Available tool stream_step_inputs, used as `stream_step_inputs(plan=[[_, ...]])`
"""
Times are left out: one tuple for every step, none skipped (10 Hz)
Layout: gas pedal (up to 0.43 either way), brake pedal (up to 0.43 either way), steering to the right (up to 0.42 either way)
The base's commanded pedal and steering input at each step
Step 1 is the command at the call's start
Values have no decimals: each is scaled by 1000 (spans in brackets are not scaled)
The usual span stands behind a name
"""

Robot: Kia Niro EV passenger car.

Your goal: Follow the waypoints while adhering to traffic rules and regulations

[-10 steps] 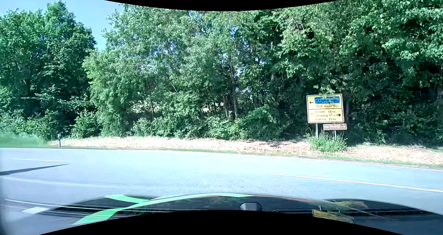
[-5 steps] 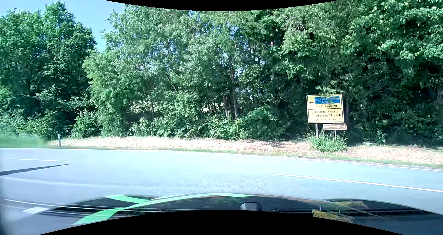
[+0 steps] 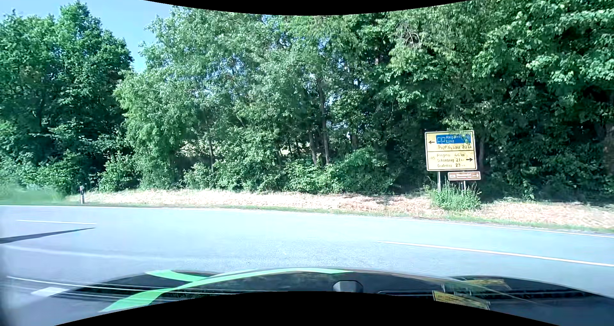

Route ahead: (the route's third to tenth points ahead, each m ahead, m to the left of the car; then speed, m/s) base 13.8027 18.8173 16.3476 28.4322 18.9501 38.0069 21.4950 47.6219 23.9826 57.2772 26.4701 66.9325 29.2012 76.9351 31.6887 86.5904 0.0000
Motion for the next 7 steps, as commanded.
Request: stream_step_inputs(plan=[[0,293,-137],[0,293,-137],[0,293,-137],[0,299,-137],[0,293,-137],[0,293,-137],[0,293,-137]])
